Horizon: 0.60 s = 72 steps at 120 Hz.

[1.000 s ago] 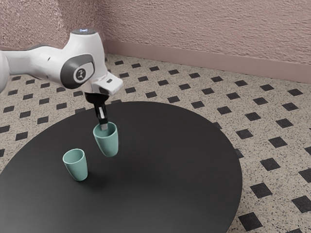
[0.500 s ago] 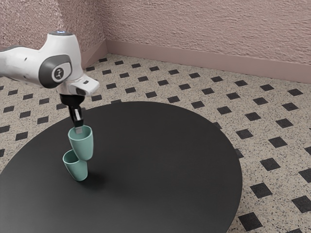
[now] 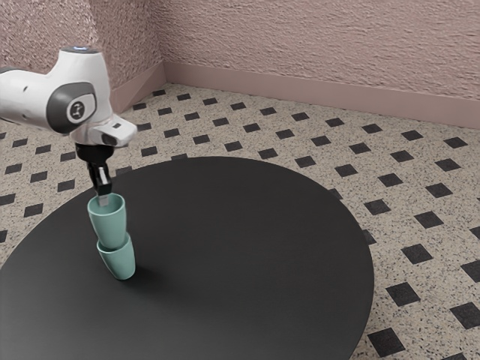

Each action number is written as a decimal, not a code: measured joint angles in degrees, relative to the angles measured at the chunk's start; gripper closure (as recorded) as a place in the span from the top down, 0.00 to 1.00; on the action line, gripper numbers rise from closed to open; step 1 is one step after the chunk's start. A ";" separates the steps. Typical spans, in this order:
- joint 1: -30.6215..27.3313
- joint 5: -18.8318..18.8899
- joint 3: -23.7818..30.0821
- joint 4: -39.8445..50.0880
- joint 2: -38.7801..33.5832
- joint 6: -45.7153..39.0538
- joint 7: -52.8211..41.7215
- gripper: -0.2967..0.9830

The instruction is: Place the right cup onto the left cup

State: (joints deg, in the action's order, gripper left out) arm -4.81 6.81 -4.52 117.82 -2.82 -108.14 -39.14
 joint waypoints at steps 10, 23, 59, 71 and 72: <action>-0.28 0.42 -0.05 -0.08 0.22 0.42 0.00 0.15; -0.03 0.98 -0.17 -0.33 0.56 0.76 0.00 0.15; 0.96 2.90 -0.35 -1.70 2.08 1.03 -0.11 0.15; 1.26 3.14 -0.50 -1.70 2.42 1.07 -0.14 0.15; 1.28 3.15 -0.51 -1.70 2.44 1.07 -0.14 0.15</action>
State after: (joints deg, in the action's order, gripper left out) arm -3.53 9.96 -5.03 116.13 -0.38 -107.06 -39.28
